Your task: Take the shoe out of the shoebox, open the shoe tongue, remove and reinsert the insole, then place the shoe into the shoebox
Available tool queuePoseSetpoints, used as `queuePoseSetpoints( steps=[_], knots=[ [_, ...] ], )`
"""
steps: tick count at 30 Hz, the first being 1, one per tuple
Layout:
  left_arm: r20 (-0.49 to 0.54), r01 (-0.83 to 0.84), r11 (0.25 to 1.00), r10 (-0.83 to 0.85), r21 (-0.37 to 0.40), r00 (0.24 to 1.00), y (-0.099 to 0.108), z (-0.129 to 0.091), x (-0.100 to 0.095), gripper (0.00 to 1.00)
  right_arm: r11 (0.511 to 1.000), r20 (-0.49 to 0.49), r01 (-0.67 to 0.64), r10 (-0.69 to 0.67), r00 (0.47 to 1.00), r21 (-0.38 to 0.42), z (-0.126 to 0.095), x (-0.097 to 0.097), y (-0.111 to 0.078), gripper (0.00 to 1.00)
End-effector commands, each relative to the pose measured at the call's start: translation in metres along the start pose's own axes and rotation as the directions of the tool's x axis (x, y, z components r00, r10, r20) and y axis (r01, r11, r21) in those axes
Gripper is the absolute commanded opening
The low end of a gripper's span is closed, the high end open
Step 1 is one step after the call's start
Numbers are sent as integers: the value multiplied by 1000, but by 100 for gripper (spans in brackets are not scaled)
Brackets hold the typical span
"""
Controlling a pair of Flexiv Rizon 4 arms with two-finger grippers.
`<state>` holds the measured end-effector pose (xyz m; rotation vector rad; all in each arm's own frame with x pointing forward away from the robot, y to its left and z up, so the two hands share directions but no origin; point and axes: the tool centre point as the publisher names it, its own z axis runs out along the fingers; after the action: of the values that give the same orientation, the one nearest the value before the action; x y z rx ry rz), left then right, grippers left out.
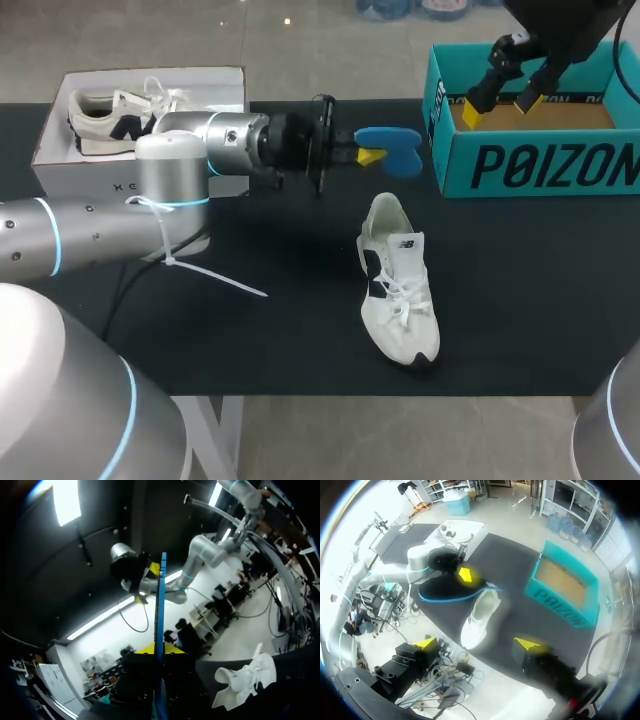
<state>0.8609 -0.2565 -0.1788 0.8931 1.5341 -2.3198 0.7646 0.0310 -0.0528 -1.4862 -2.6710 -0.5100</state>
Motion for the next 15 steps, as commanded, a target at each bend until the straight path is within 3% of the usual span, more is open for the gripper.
queuePoseSetpoints(
  steps=[1,9,15],
  knots=[
    [5,-10,997,11,-71,1000,-17,4,-1,0,1000,-1,0,0,1000,3,1,0,1,100],
    [41,12,997,-9,-83,999,-28,20,-6,0,1000,-1,0,0,1000,3,1,0,1,100],
    [60,6,999,-4,-37,998,-31,22,-5,0,1000,-1,0,0,1000,3,1,0,1,100]
  ],
)
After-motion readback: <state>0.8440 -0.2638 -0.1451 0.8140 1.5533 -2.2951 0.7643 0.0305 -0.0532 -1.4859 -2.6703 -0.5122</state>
